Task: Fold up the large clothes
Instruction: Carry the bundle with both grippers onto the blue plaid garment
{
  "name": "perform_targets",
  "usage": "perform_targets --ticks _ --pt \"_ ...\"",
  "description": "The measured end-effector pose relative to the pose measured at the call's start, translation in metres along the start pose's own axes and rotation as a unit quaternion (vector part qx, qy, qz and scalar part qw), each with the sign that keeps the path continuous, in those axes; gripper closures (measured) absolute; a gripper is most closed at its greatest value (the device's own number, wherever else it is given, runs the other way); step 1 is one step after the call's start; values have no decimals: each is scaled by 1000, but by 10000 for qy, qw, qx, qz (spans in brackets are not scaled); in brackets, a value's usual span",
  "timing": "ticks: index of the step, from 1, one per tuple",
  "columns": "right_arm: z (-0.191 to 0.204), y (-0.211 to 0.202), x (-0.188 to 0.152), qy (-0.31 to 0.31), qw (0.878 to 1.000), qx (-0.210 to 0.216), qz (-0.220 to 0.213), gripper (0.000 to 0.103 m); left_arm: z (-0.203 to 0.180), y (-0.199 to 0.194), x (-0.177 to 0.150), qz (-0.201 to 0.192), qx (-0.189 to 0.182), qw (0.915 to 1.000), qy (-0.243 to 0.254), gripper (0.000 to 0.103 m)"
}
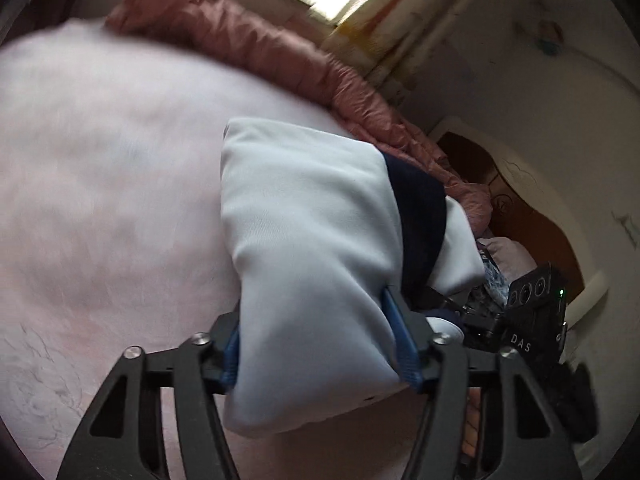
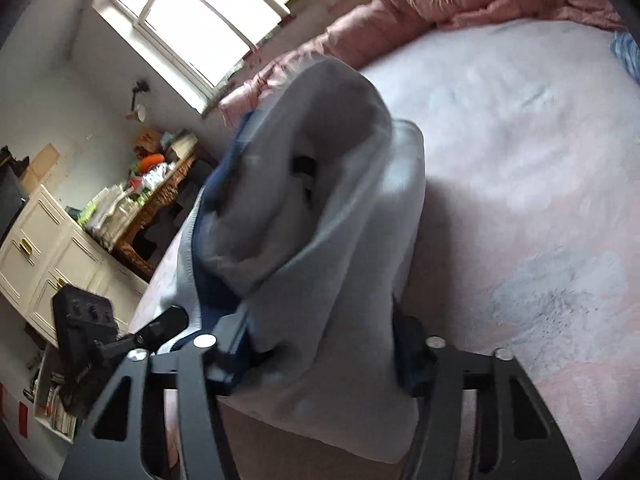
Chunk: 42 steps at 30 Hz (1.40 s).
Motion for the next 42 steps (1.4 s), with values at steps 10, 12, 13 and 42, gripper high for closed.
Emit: perform_targets --ticks 10,12,13,42 --pt "18 -106 34 -553 9945 -324 -825 54 -93 0 35 -335 -620 9953 670 47" --pt "15 -134 46 -625 9922 -426 -987 54 -125 5 42 -373 -803 9921 893 47" --pt "14 -144 54 -621 9914 -462 -1058 54 -138 12 47 -367 -901 9908 939 47" --pt "-263 -298 114 315 9330 -2836 -2194 37 -334 285 -38 -217 -1056 9536 2810 15"
Point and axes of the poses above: each gripper's, at about its wrist camera, not at the fingertips, and y roughly the way its jaws point, z to its left, x to its top, the point moved 2 cm from there along y, roughly the way its jaws point, and after that the axes turned 2 degrees about -z, right-handed, at the moved point
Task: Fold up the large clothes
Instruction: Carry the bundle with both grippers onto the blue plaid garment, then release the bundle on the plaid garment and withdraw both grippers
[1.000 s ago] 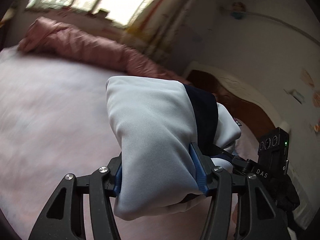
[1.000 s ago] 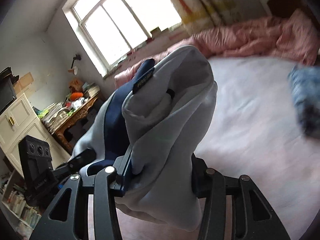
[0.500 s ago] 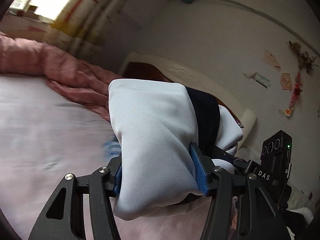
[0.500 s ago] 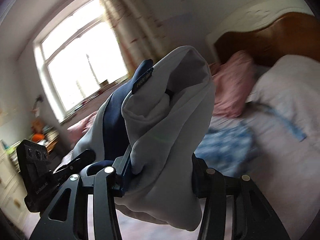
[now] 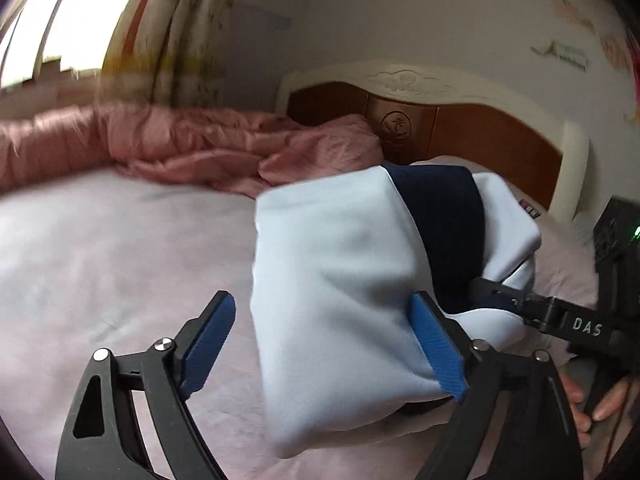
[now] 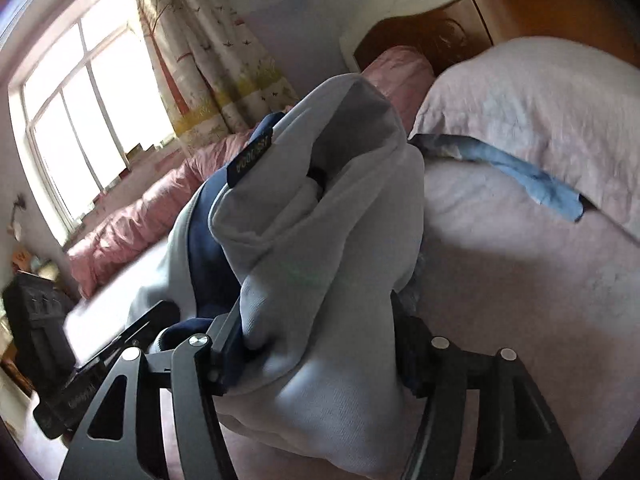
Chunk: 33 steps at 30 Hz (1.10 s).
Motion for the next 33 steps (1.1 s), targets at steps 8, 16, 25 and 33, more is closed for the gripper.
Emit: perform_targets --ticks 8,16,25,33 --pt "30 -44 -10 -456 9962 -662 -347 12 6 -85 13 -712 273 9971 -81 1" --pt "94 -128 -42 -1020 9834 -859 -1231 0 15 -179 2 -1173 886 9891 -12 1" --pt "145 -161 -83 -1165 9797 -824 -1412 0 21 -253 -43 -1356 1555 9779 342 0" --pt "174 -149 -135 -1969 9599 -1466 -1352 0 48 -239 -74 -1025 1833 9777 -44 0"
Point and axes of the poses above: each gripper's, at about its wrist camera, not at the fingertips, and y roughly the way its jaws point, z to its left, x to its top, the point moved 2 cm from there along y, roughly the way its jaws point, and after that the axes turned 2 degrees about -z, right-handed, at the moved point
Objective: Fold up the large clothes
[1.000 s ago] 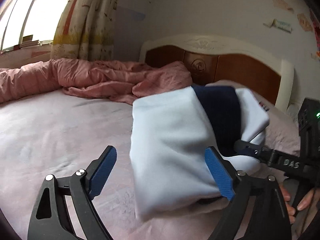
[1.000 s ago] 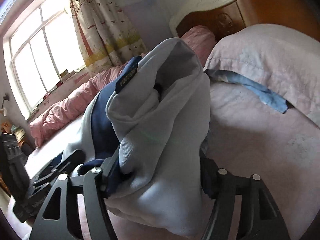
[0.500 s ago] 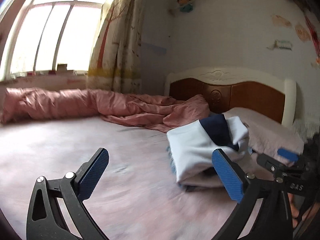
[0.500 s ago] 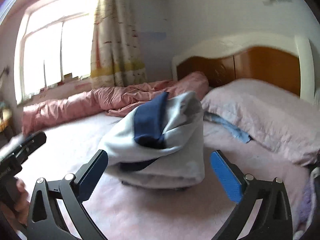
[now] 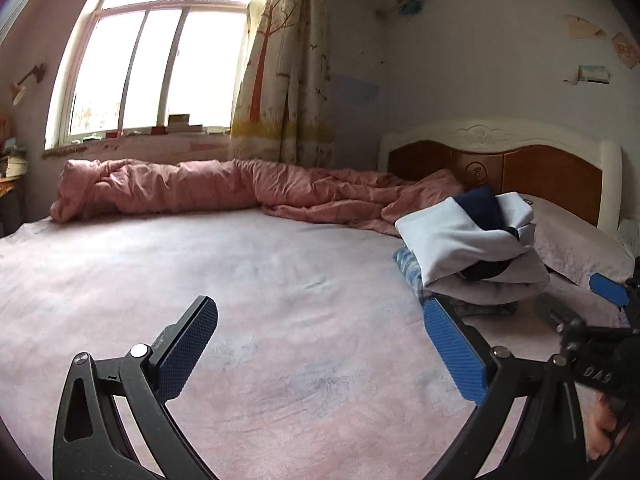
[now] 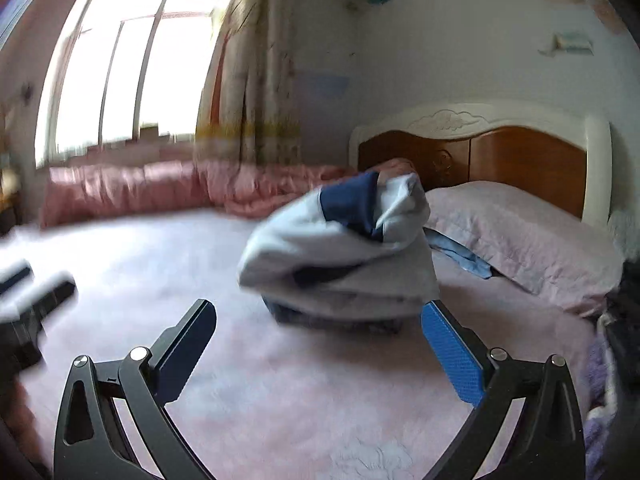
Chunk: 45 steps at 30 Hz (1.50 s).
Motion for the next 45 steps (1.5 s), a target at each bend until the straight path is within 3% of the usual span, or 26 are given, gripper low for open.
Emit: perform_targets --ticks 4,8,13,45 --pt "0 -2 -2 25 9998 -215 42 0 4 -8 1 -201 -25 9998 -93 0" --pt "-9 -13 -3 242 9996 -156 -31 0 1 -14 2 -328 -36 9995 -3 0" --pt "0 -22 -3 -25 9997 -190 -117 0 -7 -19 2 -426 -87 9989 175 0" --pt "8 -17 -9 -92 9997 -213 -15 0 -6 -19 5 -458 -26 9988 163 0"
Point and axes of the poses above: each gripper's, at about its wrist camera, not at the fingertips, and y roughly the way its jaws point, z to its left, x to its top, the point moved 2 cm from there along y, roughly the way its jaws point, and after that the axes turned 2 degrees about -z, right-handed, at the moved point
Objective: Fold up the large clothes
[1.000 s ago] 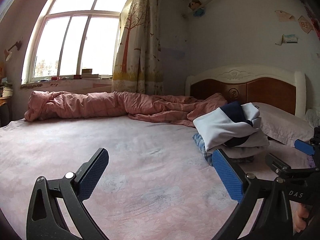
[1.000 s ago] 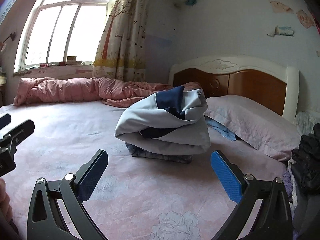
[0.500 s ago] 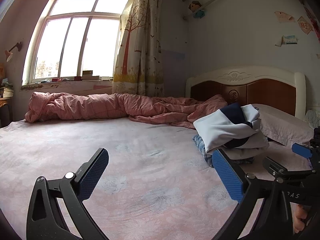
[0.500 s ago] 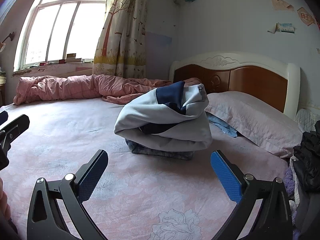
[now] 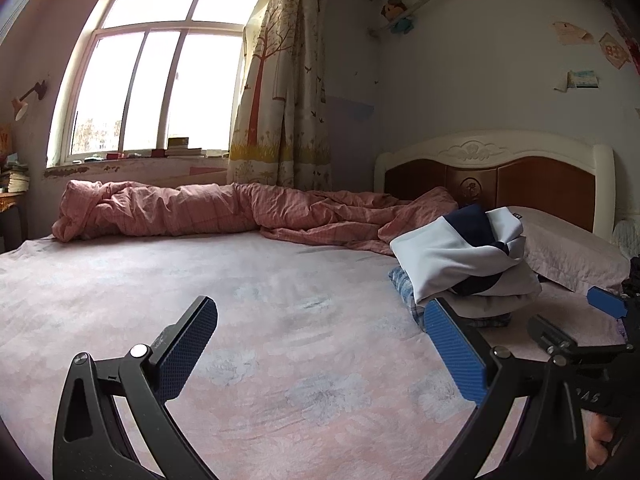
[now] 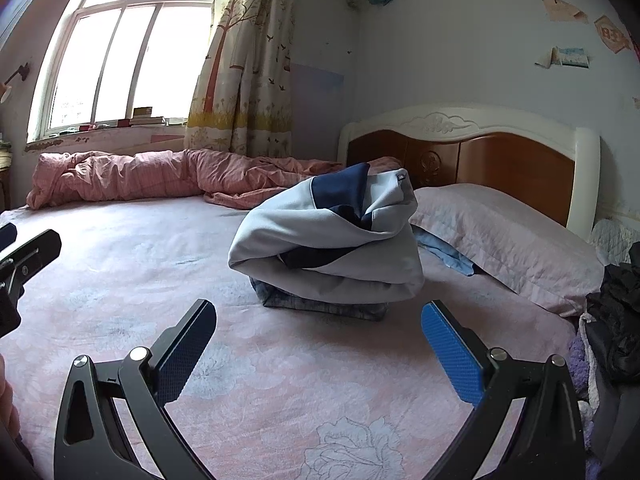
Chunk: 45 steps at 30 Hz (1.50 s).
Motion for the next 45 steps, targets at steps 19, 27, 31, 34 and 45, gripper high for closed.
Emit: perform_targets --ticks 19,27,31,34,45 --pt "16 -4 -2 -303 9995 -35 -56 0 3 6 -3 163 31 9998 -125 0" --pt "15 -4 -2 -309 9995 -35 -61 0 4 5 -3 160 40 9998 -119 0" --pt "16 -5 -2 -304 9995 -35 -50 0 5 5 -3 137 34 9998 -118 0" --pt "17 -5 -2 -309 9995 -31 -45 0 6 4 -4 159 32 9998 -115 0" --pt "20 -4 -6 -318 9995 -7 3 0 11 2 -3 242 -1 9995 -207 0"
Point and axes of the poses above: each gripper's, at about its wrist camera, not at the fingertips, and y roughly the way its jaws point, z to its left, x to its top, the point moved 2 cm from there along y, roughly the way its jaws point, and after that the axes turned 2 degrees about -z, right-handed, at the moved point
